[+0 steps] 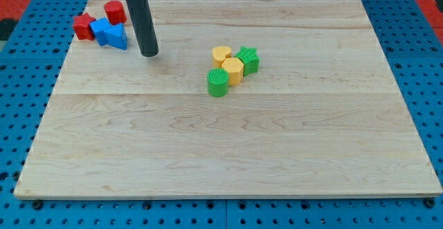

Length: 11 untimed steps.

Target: Separate the green star from the hexagon

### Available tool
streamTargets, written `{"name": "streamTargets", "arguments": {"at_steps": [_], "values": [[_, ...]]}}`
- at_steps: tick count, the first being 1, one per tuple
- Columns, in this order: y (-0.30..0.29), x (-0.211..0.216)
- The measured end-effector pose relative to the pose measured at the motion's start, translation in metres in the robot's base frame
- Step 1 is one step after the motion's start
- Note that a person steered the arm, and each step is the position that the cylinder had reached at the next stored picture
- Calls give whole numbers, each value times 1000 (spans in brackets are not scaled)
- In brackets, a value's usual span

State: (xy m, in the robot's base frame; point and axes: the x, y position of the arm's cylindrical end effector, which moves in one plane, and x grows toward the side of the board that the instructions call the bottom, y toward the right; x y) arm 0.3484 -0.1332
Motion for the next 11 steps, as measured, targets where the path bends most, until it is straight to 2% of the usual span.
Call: {"name": "streamTargets", "arguments": {"at_steps": [1, 2, 3, 4, 5, 7, 9, 10, 11], "values": [[0, 0], [13, 23], [16, 82], [72, 118], [127, 118], [176, 25], [182, -33], [184, -23], [191, 10]]}}
